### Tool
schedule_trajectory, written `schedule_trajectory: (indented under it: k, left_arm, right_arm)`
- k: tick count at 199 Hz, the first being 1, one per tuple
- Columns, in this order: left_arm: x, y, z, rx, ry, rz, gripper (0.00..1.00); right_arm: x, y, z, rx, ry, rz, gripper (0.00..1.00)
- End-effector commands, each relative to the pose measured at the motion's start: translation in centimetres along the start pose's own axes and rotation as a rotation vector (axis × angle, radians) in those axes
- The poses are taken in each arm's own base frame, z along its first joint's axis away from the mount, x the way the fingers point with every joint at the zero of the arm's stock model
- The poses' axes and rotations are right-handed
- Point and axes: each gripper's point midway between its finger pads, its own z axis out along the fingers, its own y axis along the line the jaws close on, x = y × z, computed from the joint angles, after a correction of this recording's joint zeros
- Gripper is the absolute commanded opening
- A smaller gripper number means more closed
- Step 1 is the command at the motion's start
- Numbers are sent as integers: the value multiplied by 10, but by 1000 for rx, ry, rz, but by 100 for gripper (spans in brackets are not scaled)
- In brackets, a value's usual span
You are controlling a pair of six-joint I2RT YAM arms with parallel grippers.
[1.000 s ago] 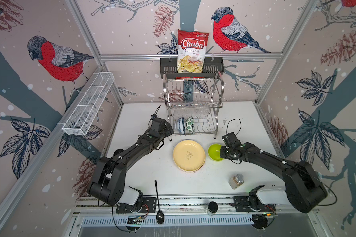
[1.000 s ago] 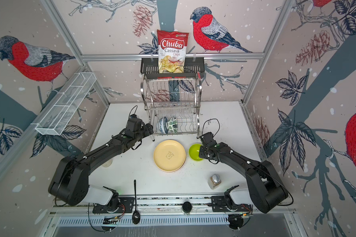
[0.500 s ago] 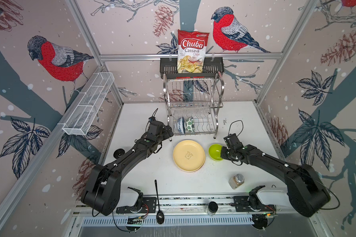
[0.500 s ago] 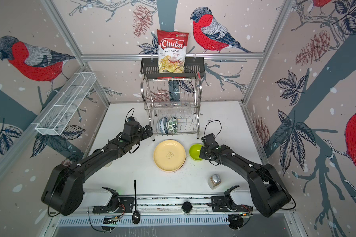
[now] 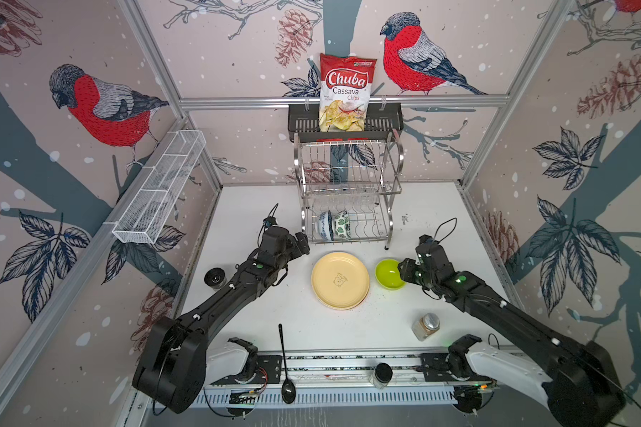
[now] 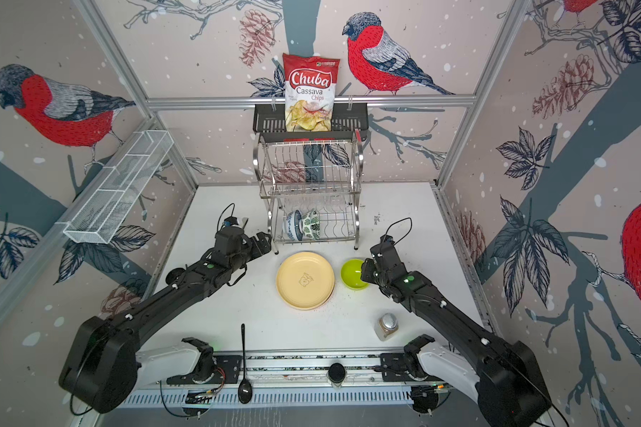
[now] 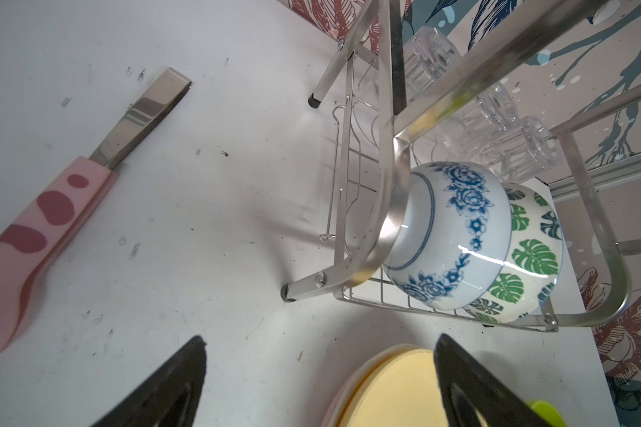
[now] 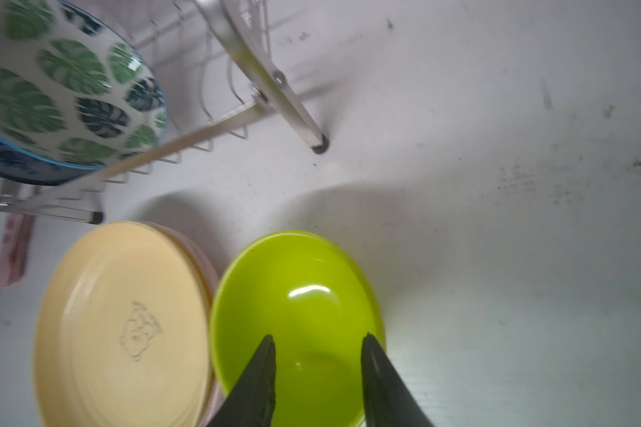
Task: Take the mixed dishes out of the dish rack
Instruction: 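Lower the lime-green bowl onto the table beside the plate stack and release, then reach the right gripper into the rack and close on the green-leaf bowl rim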
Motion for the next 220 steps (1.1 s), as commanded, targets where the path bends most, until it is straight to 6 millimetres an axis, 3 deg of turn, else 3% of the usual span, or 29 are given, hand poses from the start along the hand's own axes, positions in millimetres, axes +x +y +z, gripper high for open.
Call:
schedule_trajectory:
  k: [1, 51, 88, 121, 149, 161, 200, 220]
  left_arm:
    - [-8, -6, -4, 30, -38, -1, 95]
    - [-8, -4, -10, 42, -62, -13, 93]
    - [-10, -12, -9, 88, -78, -17, 89]
    - [-21, -23, 0, 85, -66, 45, 87]
    - [-24, -28, 12, 84, -52, 79, 84]
    - [-24, -29, 17, 84, -49, 81, 81]
    - [-21, -29, 33, 81, -24, 89, 75]
    - [-19, -28, 41, 72, -5, 96, 69]
  right_arm:
    - [-25, 21, -16, -100, -134, 15, 42]
    - [-31, 61, -29, -276, -185, -47, 43]
    - [-30, 84, -33, -301, -204, -115, 44]
    - [-43, 105, -38, -363, -288, -174, 46]
    - [-60, 125, -35, -407, -350, -220, 34]
    - [-68, 135, -31, -414, -364, -247, 29]
    - [-85, 165, -6, -438, -341, -329, 28]
    - [-81, 176, 22, -464, -285, -352, 30]
